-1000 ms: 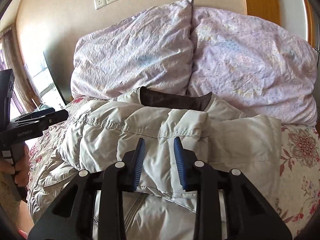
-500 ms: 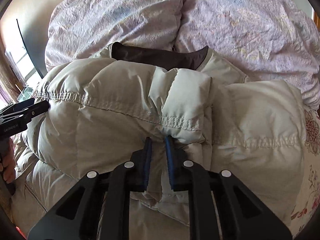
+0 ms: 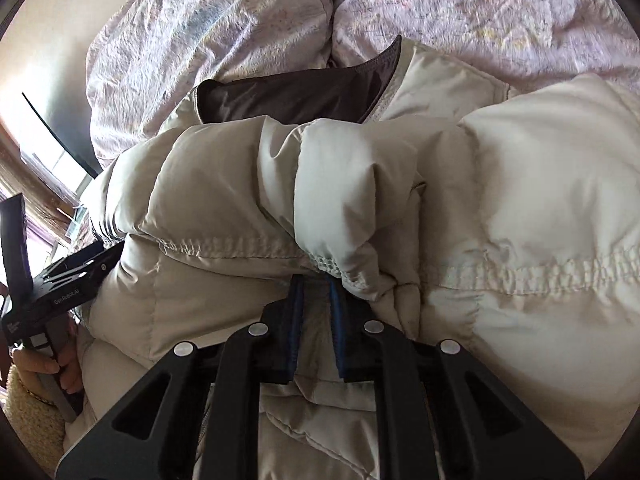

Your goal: Fold large clothes

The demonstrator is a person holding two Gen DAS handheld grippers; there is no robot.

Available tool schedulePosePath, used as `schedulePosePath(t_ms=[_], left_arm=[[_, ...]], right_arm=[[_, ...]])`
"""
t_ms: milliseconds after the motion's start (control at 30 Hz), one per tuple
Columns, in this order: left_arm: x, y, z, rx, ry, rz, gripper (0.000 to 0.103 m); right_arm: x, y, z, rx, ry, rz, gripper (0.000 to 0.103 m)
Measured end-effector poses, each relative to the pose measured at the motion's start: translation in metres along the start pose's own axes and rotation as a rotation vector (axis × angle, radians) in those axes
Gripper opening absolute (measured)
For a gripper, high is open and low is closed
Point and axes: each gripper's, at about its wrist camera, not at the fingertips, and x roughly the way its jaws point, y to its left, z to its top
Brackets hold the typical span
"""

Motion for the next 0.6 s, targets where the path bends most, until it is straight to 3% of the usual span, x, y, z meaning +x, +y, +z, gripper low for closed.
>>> schedulePosePath(t_ms=[67,133,167,200,233,267,300,433,600], left_arm=[[-0.007,0.002,0.0,-0.001,0.01,-0.019,0.091],[-0.026,0.012,-0.004,-0.037,0.008,-0.103,0.089],[-0.038,0.018,-0.008,-0.056,-0.002,-0.161,0.089],[-0.052,0.027,-0.012,-0.073,-0.012,-0.221,0.09],[-0.065,0.036,-0.017,-0.085,-0.023,-0.266,0.091],[-0.079,0.046,-0.023,-0.097,-0.035,-0.303,0.091],[-0.091,0.055,-0.029,-0.102,-0.049,-0.325,0.091],[-0.129,0.092,-0.061,-0.096,-0.078,-0.309,0.095],[-0.151,0.127,-0.113,-0.06,-0.038,-0.299,0.095]], right_arm=[[-0.005,-0.004,0.002,0.027,0.018,0.043,0.013],[-0.02,-0.011,0.001,0.079,0.038,0.101,0.015],[-0.034,-0.017,-0.002,0.113,0.033,0.143,0.024],[-0.05,-0.023,-0.005,0.14,0.015,0.185,0.046],[-0.067,-0.028,-0.01,0.156,-0.011,0.212,0.055],[-0.087,-0.034,-0.016,0.165,-0.045,0.224,0.074],[-0.107,-0.041,-0.023,0.163,-0.077,0.23,0.08],[-0.164,-0.071,-0.06,0.171,-0.098,0.224,0.091],[-0.196,-0.118,-0.119,0.226,0.007,0.113,0.092]])
